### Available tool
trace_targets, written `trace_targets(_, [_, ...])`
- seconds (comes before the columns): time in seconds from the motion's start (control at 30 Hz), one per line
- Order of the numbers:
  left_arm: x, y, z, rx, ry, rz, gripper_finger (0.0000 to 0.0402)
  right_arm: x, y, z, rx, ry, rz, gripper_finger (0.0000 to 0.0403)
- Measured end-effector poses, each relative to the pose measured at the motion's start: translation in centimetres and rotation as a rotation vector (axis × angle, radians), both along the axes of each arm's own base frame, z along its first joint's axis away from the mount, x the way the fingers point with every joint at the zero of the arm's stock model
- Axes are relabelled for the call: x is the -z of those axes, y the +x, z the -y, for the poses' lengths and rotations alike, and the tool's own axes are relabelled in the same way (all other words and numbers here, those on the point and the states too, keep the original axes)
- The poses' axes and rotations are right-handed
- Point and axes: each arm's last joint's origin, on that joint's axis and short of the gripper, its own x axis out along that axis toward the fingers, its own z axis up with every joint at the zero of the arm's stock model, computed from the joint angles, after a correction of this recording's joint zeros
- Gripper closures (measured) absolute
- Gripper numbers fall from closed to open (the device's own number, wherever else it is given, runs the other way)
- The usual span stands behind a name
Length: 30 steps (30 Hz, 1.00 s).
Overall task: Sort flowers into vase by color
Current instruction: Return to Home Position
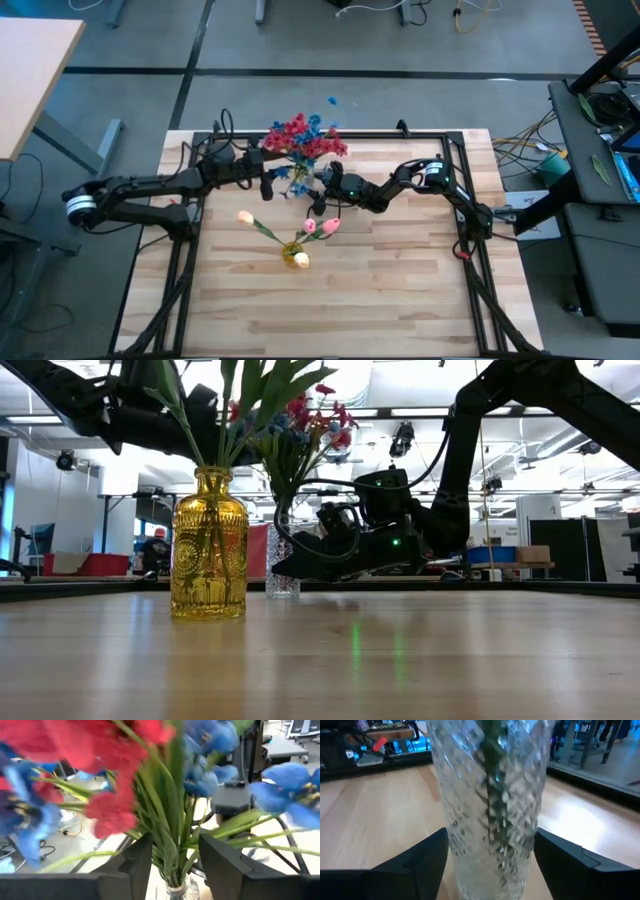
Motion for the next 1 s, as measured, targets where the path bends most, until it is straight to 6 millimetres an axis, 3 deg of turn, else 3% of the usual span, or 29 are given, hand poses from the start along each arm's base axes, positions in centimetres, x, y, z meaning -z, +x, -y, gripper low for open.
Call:
trace_targets(0.33, [-0.9,-1.4,0.7,-0.002,-0.016,-0.016,0.0219,0.3,-0.1,0.0,0.001,0.015,-0.009,0.0087])
trace_targets(1.0, [-2.1,-6.0,2.9,-0.09,-0.158,-0.073,0.0218,-1.0,-0.4,-0.1,0.005,0.042,-0.026,0.0079])
